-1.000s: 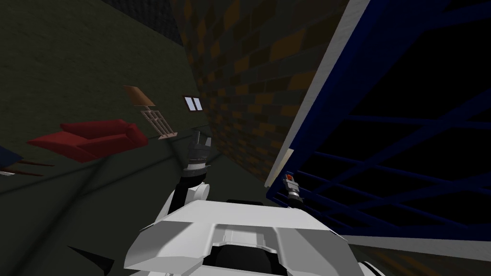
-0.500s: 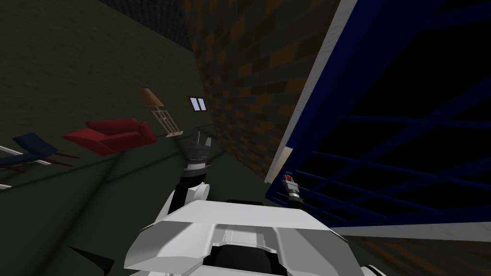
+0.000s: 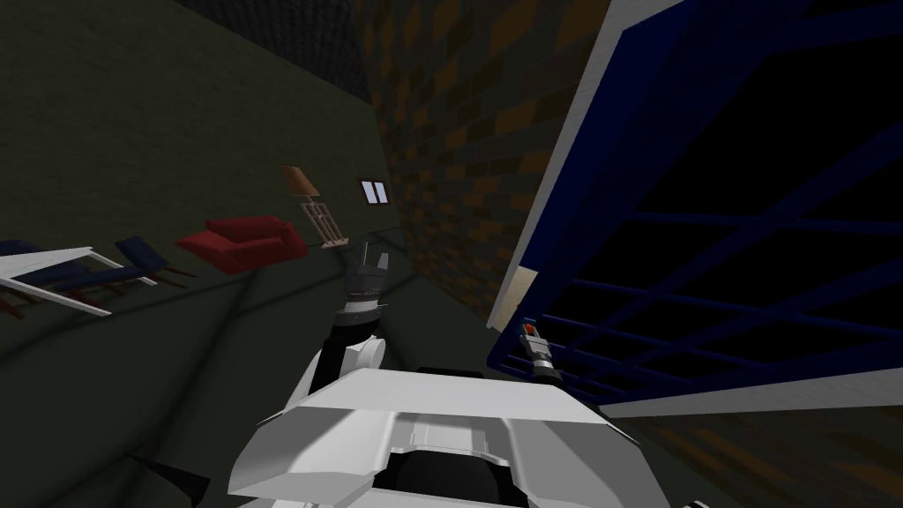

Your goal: Pull the door open

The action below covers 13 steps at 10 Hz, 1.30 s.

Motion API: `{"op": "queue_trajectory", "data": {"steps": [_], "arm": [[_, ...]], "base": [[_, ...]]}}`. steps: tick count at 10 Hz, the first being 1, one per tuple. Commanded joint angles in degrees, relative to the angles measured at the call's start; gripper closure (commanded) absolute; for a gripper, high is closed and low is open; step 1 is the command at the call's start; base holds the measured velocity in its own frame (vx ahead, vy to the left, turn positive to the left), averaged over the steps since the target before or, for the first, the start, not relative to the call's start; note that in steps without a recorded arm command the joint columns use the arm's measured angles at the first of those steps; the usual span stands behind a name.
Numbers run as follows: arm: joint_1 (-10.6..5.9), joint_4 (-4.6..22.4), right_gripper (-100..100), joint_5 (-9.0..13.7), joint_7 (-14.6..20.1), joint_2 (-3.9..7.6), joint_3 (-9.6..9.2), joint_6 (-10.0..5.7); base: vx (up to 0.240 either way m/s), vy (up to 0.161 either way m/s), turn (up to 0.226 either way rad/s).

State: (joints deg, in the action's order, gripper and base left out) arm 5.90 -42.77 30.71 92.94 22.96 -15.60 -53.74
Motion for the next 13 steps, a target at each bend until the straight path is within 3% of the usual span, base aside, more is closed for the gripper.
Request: {"op": "queue_trajectory", "data": {"steps": [1,2,3,9,10,13], "arm": [[0.54,-0.4,100,-0.6,1.2,0.68,-1.13,-0.72],[0.57,-0.6,100,-0.3,0.5,0.46,-0.66,-0.19],[1.6,-0.6,100,-1.0,2.0,1.5,-2.09,-1.61],[4.16,-0.5,100,-3.0,6.3,4.85,-5.88,-6.27],[3.92,-0.5,100,-2.8,5.8,4.52,-5.47,-5.6],[5.43,0.1,100,-4.2,7.9,5.99,-7.49,-8.88]], "base": [[-0.229,-0.035,0.073],[-0.102,-0.01,0.017],[-0.153,-0.034,0.146],[-0.245,-0.047,0.118],[-0.105,-0.013,0.021],[-0.22,-0.066,0.148]]}}
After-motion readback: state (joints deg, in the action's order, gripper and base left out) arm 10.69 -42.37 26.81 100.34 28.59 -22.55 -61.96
